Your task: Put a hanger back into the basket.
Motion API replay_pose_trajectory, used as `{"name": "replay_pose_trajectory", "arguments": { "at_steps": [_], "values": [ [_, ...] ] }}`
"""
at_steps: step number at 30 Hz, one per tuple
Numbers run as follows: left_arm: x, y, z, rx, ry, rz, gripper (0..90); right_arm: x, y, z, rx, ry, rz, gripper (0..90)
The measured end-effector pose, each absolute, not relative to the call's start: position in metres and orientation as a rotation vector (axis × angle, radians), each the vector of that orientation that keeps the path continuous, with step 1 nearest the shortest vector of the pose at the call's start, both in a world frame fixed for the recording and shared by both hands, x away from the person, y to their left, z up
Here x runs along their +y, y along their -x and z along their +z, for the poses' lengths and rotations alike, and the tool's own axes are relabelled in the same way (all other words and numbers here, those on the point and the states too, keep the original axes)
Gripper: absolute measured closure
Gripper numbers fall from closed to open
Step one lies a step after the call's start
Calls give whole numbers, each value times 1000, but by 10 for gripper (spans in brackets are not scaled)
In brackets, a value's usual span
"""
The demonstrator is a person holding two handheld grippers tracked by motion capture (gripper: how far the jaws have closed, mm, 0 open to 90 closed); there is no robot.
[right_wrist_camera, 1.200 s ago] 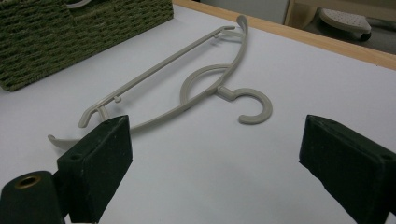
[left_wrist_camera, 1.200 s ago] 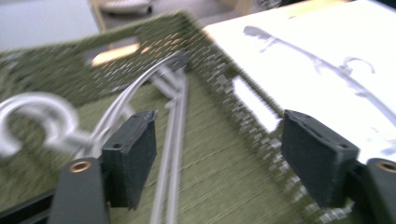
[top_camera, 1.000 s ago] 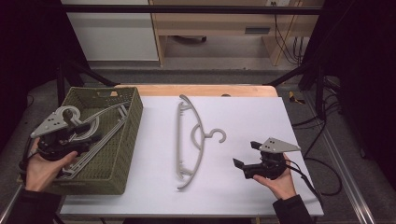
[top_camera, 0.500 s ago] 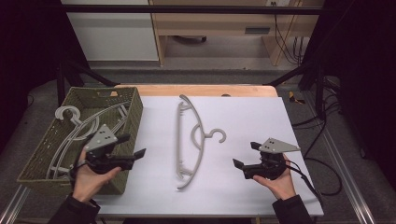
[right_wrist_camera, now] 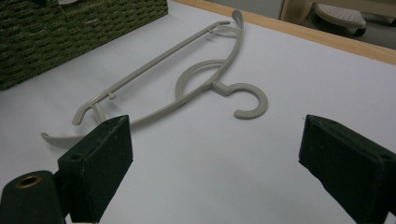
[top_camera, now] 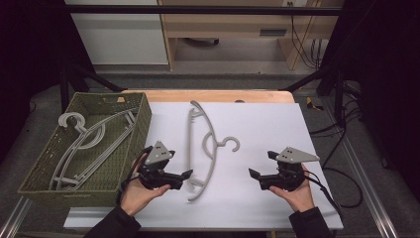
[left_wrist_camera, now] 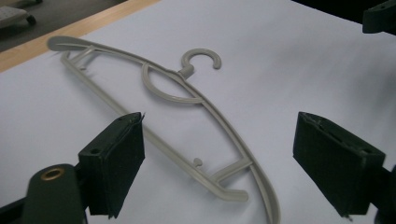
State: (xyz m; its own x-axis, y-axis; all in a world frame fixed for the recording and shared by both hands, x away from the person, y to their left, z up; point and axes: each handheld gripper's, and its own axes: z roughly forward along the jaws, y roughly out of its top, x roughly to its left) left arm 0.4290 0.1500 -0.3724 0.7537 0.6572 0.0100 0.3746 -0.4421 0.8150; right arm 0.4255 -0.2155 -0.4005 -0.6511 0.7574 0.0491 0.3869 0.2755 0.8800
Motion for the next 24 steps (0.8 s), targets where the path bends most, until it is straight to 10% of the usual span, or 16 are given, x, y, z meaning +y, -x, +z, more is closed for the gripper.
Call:
{"name": "replay_pose_trajectory", "arguments": {
  "at_steps": [24],
  "values": [
    [58,-485,-462,993,-2240,335,510,-217,-428,-406,2187,-1057,1293,122]
  ]
}}
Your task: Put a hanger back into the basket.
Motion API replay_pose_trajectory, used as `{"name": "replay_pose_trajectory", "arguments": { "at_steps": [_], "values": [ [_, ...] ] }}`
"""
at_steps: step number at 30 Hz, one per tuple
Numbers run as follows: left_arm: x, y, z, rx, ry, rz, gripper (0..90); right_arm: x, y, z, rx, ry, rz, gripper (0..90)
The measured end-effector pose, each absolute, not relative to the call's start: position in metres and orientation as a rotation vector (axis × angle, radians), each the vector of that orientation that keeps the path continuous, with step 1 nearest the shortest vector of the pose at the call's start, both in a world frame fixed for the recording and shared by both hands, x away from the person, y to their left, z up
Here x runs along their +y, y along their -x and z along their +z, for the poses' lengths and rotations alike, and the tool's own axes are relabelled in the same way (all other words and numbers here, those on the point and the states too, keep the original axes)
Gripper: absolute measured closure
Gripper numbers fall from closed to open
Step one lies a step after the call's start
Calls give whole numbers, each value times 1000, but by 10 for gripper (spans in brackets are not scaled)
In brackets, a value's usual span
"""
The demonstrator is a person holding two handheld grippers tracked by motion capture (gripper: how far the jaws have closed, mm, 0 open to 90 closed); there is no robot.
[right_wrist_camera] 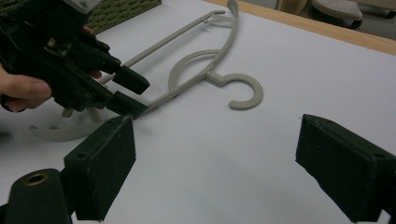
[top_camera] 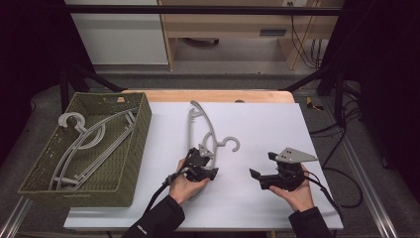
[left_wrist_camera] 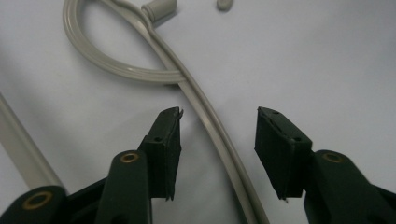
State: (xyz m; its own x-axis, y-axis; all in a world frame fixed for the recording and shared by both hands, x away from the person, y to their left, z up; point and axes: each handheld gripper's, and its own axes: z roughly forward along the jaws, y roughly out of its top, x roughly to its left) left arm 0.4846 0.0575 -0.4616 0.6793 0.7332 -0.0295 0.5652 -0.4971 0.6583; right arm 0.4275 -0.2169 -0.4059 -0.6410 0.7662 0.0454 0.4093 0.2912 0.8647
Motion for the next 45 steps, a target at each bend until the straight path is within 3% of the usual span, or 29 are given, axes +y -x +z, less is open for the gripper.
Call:
{"name": "replay_pose_trajectory", "arguments": {
  "at_steps": [9,18,29,38,39,45],
  "values": [
    [52,-485,-469,1032,-2252,359,702,-216,-428,-406,2188,-1061,1288,125],
    [61,-482,-464,1025,-2308,356,732,-216,-428,-407,2205,-1052,1281,128],
    [113,-467,-461,1034,-2348,289,814,-215,-428,-408,2210,-1050,1281,131],
    [119,-459,-457,981,-2366,311,802,-215,-428,-407,2208,-1050,1283,132],
    [117,-460,-453,973,-2356,316,714,-216,-428,-407,2209,-1047,1283,132],
    [91,-478,-433,937,-2345,350,572,-216,-428,-407,2206,-1040,1288,132]
  ]
}}
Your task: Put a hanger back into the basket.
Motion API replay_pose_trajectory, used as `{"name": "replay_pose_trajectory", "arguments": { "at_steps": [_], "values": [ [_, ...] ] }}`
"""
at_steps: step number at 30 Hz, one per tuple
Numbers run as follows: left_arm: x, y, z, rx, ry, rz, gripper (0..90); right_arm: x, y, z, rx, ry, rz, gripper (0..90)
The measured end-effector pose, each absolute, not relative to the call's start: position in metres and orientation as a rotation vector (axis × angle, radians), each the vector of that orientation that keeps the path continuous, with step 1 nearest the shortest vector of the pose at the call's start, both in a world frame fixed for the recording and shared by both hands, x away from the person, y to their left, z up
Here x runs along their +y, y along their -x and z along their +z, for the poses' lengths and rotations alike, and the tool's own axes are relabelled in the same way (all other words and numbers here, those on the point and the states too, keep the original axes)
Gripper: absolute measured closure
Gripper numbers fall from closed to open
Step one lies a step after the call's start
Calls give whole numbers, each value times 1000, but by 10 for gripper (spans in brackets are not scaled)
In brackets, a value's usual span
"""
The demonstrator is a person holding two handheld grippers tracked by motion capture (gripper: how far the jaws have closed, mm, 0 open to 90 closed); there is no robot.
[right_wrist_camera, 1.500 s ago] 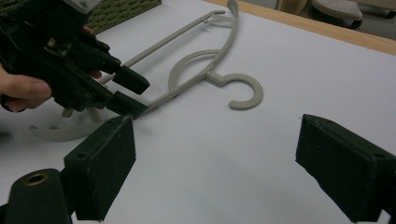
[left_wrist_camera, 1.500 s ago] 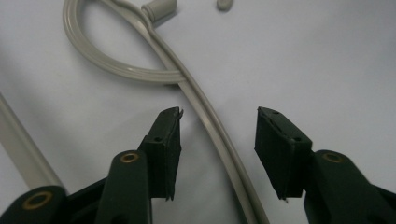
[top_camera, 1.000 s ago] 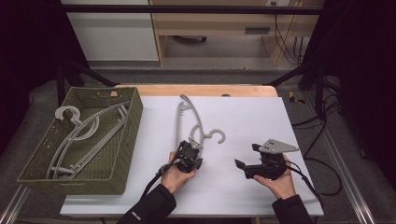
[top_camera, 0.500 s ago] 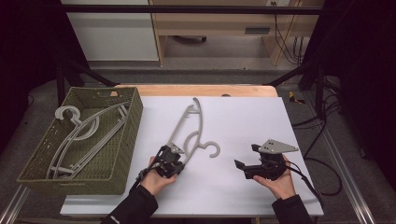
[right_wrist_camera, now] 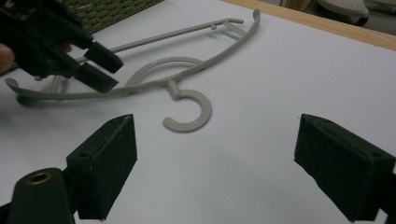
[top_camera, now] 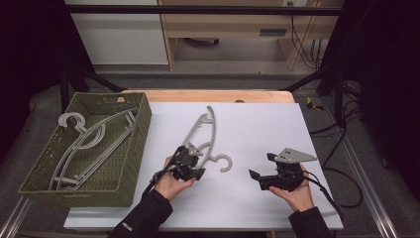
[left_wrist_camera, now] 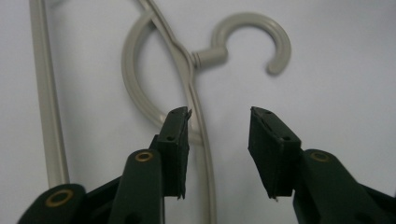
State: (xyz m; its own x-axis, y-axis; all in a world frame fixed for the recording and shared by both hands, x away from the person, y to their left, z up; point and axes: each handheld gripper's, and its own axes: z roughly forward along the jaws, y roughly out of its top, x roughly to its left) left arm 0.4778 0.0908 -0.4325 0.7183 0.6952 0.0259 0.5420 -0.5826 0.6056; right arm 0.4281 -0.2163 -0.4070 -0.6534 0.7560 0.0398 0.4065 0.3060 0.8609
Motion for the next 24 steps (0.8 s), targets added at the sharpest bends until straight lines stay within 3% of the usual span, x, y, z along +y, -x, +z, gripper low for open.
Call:
{"name": "replay_pose_trajectory", "arguments": {
  "at_steps": [4,12,24],
  "values": [
    [75,-498,-437,949,-2364,372,567,-217,-428,-407,2207,-1041,1288,132],
    [72,-522,-456,989,-2406,324,650,-219,-428,-405,2199,-1047,1298,132],
    [65,-522,-456,1037,-2441,299,773,-218,-428,-406,2208,-1048,1294,133]
  ]
}}
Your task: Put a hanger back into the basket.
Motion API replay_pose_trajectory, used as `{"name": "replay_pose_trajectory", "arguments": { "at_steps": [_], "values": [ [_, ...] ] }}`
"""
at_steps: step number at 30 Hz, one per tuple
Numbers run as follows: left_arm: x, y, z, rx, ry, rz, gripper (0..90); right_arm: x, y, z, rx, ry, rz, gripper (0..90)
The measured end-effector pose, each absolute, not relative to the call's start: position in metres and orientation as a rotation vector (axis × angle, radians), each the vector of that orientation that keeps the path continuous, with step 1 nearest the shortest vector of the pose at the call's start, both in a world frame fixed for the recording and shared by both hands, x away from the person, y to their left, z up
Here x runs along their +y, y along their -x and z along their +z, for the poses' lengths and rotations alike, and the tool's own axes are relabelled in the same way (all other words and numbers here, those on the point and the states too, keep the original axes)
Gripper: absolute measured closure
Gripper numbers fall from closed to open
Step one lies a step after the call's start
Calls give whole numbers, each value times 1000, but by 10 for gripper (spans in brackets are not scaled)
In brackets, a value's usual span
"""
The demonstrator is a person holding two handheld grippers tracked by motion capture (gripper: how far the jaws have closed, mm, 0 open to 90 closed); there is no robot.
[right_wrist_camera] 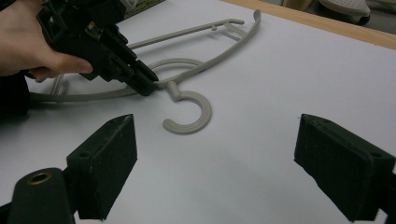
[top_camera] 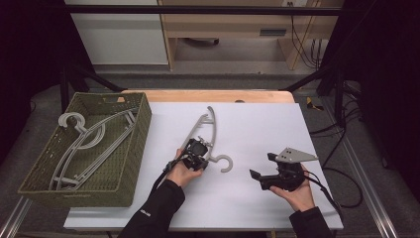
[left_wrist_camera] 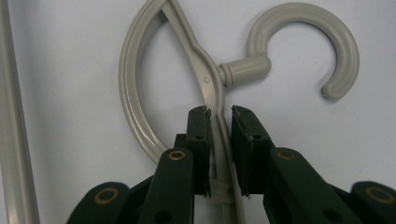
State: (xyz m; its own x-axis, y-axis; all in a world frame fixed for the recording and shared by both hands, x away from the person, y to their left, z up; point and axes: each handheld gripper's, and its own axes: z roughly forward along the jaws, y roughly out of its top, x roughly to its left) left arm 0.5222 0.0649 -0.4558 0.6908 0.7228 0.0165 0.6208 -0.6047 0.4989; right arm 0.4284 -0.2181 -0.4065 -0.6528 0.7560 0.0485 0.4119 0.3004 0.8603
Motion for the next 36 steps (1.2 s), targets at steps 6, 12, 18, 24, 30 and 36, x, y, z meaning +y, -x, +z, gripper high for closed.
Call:
{"name": "replay_pose_trajectory", "arguments": {
  "at_steps": [6,12,18,24,30,36],
  "values": [
    [72,-516,-454,968,-2475,241,822,-219,-428,-406,2207,-1056,1297,133],
    [72,-513,-454,927,-2513,246,806,-218,-428,-407,2217,-1047,1290,133],
    [67,-511,-454,907,-2545,238,707,-218,-428,-406,2211,-1055,1297,133],
    [63,-508,-453,909,-2563,269,734,-218,-428,-406,2215,-1055,1304,134],
    [60,-505,-452,900,-2579,294,825,-218,-429,-407,2219,-1049,1299,134],
    [63,-500,-449,893,-2542,284,828,-218,-428,-406,2219,-1056,1296,134]
  ]
}}
